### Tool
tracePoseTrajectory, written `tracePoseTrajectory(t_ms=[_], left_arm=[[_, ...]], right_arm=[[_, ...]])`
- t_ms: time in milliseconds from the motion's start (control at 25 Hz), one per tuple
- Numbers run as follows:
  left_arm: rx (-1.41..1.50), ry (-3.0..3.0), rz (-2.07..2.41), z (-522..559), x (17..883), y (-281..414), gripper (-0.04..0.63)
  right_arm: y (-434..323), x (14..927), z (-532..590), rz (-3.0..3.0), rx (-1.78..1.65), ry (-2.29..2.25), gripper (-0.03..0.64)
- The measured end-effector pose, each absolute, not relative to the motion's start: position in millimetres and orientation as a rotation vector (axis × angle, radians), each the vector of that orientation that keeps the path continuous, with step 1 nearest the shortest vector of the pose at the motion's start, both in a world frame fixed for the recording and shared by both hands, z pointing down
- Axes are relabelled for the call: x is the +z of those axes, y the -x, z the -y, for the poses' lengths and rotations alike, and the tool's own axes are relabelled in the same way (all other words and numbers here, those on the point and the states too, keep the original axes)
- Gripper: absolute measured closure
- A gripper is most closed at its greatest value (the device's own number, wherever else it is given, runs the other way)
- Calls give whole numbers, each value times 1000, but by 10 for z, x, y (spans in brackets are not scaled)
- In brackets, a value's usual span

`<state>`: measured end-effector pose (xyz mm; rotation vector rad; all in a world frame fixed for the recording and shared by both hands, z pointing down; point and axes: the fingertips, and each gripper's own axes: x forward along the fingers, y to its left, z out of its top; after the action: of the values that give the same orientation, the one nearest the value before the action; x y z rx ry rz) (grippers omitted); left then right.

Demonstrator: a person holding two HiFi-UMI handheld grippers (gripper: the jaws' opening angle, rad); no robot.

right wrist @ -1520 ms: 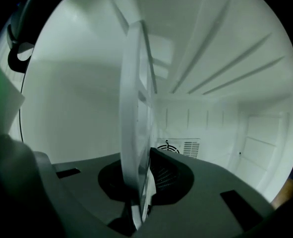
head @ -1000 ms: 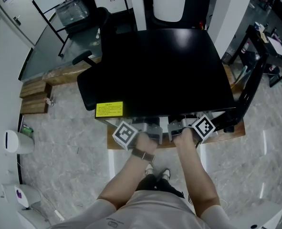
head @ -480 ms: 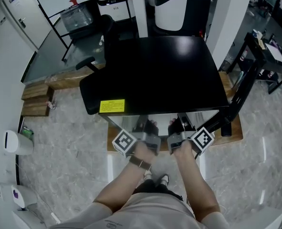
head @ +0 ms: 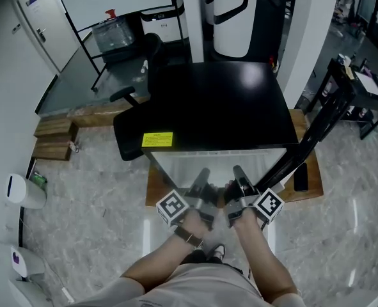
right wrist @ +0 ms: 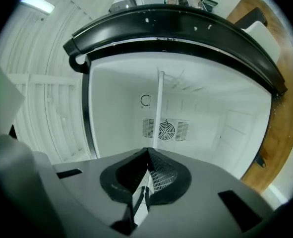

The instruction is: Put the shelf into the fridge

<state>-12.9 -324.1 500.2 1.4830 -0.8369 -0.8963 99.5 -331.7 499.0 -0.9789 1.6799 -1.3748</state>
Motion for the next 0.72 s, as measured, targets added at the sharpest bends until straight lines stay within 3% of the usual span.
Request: tracePoseTrajectory(t_ms=[720], left_arm=[[-828, -1585, 784, 2773, 4692, -130, 591]], right_arm=[[-990, 4666, 2850, -1786, -1346, 944, 595]])
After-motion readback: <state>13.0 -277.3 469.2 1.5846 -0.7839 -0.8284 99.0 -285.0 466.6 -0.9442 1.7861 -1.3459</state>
